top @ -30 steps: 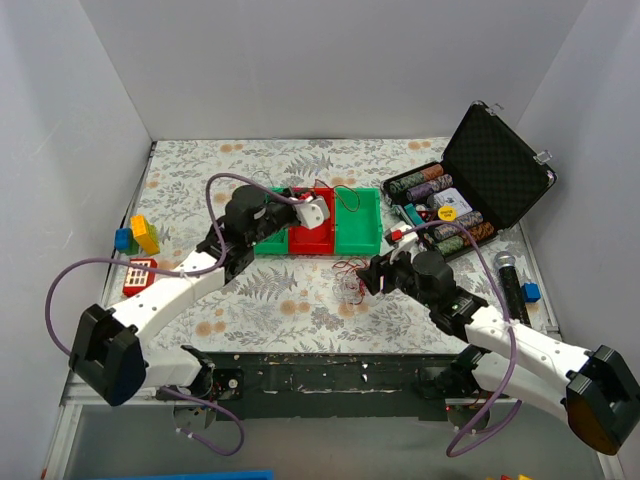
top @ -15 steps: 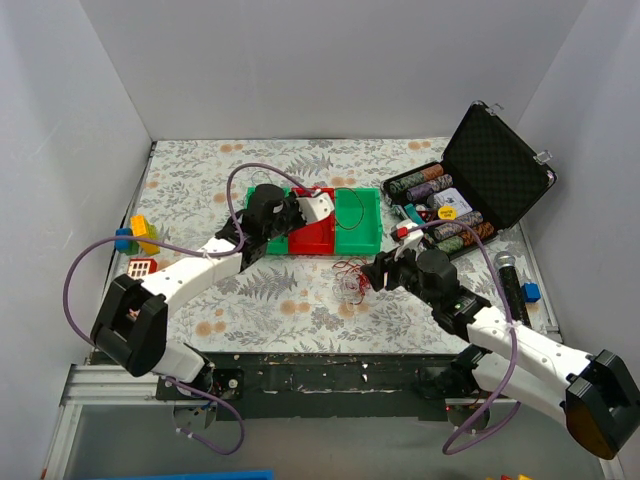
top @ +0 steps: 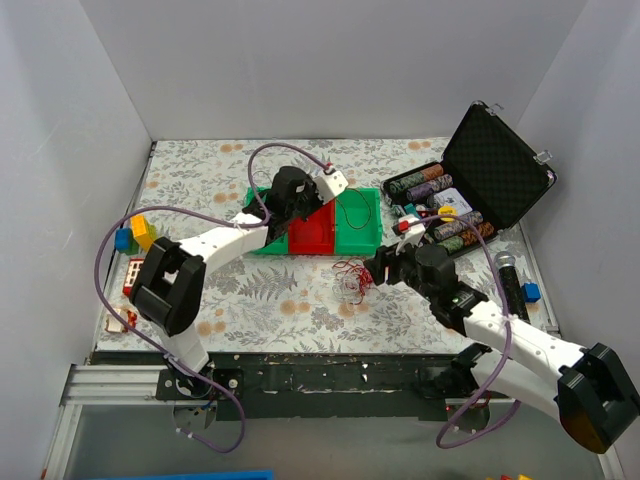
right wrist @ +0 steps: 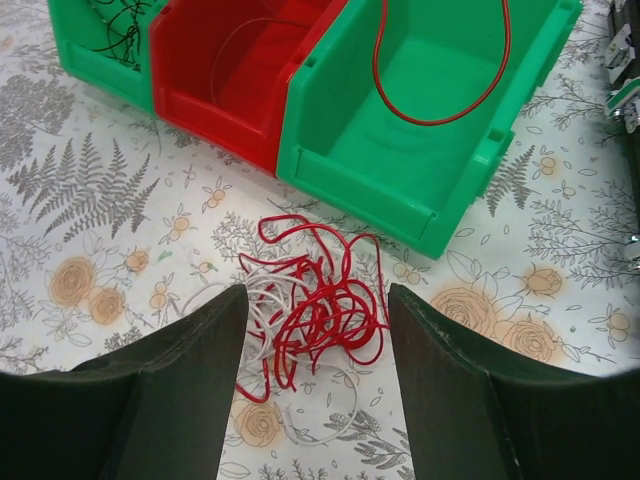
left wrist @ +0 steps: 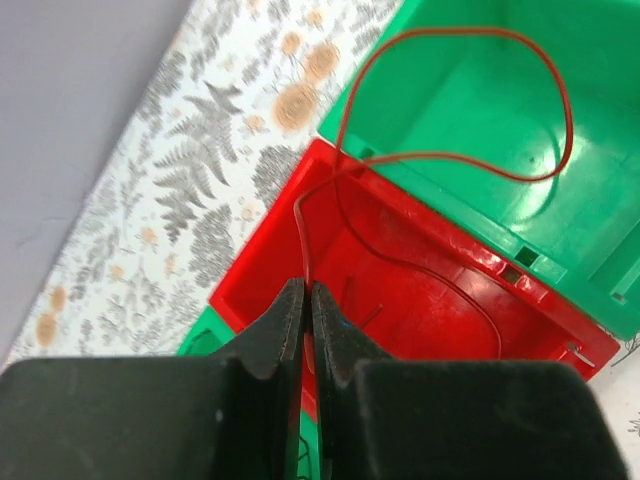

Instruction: Untangle the cables

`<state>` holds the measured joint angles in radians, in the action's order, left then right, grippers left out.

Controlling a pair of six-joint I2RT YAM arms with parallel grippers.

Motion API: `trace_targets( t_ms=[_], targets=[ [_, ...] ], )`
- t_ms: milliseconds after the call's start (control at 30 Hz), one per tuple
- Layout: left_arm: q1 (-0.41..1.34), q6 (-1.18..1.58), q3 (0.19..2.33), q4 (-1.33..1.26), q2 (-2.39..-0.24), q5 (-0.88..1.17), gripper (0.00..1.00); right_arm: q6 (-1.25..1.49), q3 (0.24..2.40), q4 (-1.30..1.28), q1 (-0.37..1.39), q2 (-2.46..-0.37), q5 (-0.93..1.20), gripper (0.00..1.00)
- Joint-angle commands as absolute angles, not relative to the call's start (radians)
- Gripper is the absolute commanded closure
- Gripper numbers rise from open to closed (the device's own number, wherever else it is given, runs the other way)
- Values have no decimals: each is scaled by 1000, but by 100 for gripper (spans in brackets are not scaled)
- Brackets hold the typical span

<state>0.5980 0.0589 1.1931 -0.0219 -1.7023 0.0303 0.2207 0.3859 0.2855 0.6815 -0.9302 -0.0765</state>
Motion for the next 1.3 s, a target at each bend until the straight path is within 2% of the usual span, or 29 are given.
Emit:
trace_targets(
  t_ms=[0,367,533,900,1000,1067,1267],
  targets=[
    [606,112,1221,-6,-1735,-23,100,207,474,313,650,-985,-113,33],
    [617,112,1186,-61,-1827,-60,100,221,733,363,531,-1319,-64,30],
    [618,146,1180,-92,-1868,-64,100,226,785,422,526,-1407,-28,29],
    [572,235,1097,-150,-1875,-78,100,141,988,373,462,-1584,-84,23],
    [563,230,1068,-184,-1868,-77,100,123,1025,371,410,-1627,-8,20],
    [558,241,1062,-184,-1870,-72,100,132,1046,374,358,-1661,136,19],
    [555,267,1054,-199,-1868,-58,100,127,1061,423,311,-1703,362,23]
  ],
)
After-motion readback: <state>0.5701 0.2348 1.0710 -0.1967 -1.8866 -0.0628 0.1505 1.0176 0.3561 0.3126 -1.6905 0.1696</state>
